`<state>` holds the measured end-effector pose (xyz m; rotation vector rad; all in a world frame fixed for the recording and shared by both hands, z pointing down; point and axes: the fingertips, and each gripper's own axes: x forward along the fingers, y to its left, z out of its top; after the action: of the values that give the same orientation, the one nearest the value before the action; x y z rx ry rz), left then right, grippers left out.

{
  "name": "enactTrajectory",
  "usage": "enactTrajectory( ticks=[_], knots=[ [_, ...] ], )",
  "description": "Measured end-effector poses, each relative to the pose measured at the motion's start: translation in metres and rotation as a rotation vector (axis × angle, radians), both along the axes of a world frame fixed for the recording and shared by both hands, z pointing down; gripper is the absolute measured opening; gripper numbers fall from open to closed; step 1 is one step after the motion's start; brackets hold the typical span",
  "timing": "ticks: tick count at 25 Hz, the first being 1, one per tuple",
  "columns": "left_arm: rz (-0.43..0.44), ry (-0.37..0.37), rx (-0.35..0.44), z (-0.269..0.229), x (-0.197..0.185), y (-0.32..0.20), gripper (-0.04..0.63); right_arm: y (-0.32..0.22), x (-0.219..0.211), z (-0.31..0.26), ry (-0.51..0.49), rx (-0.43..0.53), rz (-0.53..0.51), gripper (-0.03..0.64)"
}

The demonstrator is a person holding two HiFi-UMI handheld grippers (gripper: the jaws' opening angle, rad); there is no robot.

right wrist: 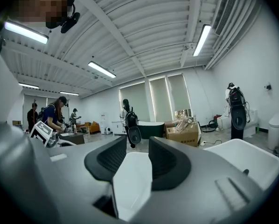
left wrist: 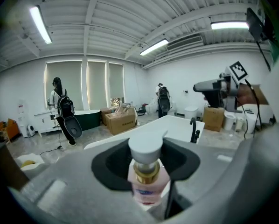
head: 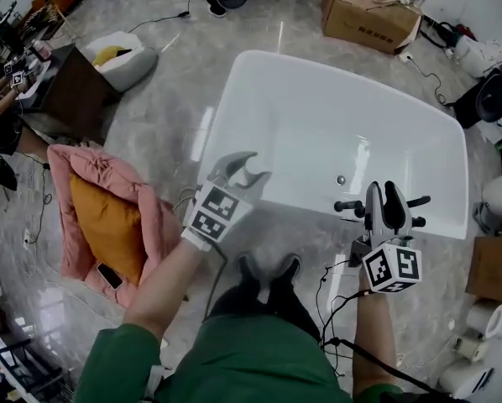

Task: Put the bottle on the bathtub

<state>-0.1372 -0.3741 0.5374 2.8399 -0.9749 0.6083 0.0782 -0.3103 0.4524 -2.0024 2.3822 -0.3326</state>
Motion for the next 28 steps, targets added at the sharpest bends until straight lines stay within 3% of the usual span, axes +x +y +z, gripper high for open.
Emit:
enactTrajectory(
  ticks=[14, 28],
  knots=[
    [0.018, -0.06, -0.075, 0.094, 0.067, -0.01, 0.167, -0.021, 0.054, 0.053, -0.047, -0.07, 0.002, 0.147],
    [-0.054, -0.113, -0.174, 0.174, 0.095, -0.015, 0.167, -0.025, 0.098, 0.085, -0.049, -0.132, 0.033, 0.147]
  ],
)
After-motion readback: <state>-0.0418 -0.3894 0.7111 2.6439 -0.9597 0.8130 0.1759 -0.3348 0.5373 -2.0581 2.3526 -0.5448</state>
